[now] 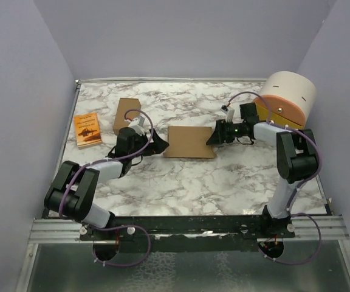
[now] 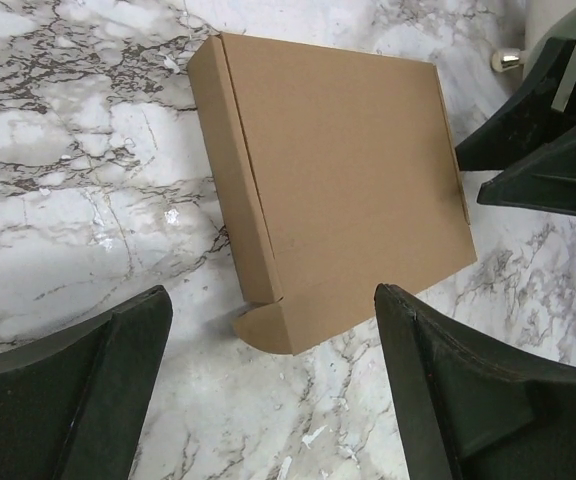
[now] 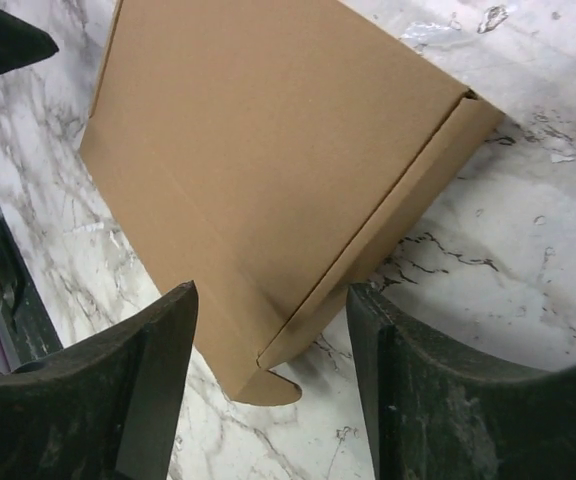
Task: Fold the paper box
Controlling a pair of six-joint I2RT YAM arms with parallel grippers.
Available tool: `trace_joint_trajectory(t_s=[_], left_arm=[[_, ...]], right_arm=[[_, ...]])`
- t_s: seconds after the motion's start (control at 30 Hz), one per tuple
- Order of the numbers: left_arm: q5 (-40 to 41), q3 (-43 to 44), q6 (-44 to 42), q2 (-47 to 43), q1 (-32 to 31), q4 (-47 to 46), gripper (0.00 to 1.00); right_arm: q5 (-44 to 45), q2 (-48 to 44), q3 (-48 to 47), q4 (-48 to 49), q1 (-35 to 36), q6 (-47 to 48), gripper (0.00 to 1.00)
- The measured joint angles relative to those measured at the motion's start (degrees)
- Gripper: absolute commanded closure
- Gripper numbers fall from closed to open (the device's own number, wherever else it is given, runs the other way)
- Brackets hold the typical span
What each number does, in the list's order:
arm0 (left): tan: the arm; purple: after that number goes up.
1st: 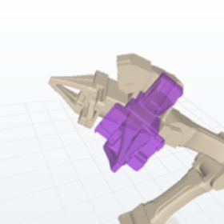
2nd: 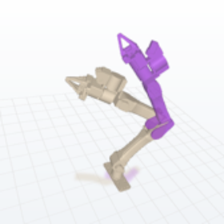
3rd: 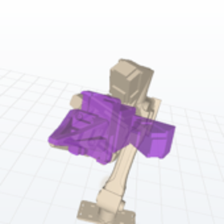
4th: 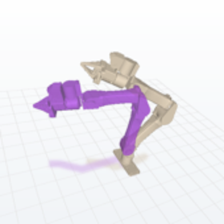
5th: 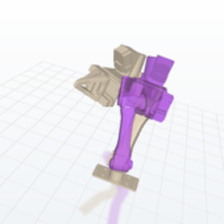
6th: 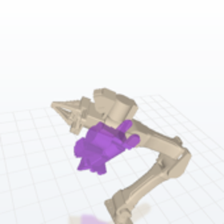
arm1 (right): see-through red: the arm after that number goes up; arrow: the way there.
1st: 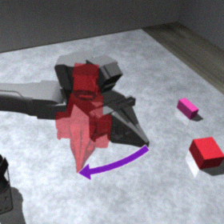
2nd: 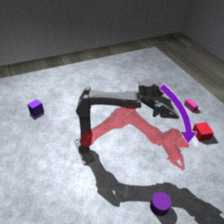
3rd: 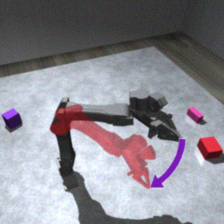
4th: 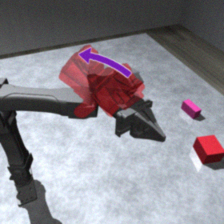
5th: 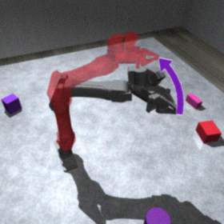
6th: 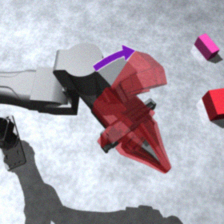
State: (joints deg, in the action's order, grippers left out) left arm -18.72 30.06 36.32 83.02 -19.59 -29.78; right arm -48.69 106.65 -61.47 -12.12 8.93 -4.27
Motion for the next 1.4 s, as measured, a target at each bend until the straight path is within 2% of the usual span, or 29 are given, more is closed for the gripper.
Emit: trace_joint_trajectory(t_s=[0.2, 0.27, 0.3, 0.47, 0.67, 0.83, 1.2, 1.4], left_arm=[[-2.3, 0.6, 1.6, 7.0, 0.4, -4.8, 0.14], [-3.3, 0.6, 1.9, 9.3, 0.8, -6.3, 0.14], [-3.8, 0.6, 2.2, 10.5, 1.1, -7.1, 0.14], [-5.3, 1.1, 3.3, 13.0, 1.8, -10.4, 0.12], [-6.0, 2.0, 4.3, 15.0, 1.9, -12.8, 0.08], [-5.7, 1.4, 4.9, 14.5, 1.9, -12.8, 0.07], [2.1, -15.3, 9.3, -7.4, 1.9, -5.7, 0.07], [4.1, -19.6, 14.8, -12.3, 1.9, -6.9, 0.07]], right_arm=[[2.8, 1.0, 0.0, 1.8, 0.1, -3.0, 0.58], [3.5, 1.7, 0.0, 2.0, 0.1, -3.4, 0.73], [3.9, 1.9, 0.0, 2.0, 0.1, -3.6, 0.77], [4.4, 2.4, 0.0, 2.9, -0.3, -4.7, 0.84], [3.7, 2.5, 0.1, 3.4, -0.4, -4.9, 0.87], [-0.8, 4.3, -0.3, 3.9, -0.3, -5.0, 0.88], [-4.5, 6.9, -1.6, 4.0, 2.4, -8.0, 0.88], [-4.5, 7.1, -1.6, 4.0, 2.2, -9.5, 0.88]])
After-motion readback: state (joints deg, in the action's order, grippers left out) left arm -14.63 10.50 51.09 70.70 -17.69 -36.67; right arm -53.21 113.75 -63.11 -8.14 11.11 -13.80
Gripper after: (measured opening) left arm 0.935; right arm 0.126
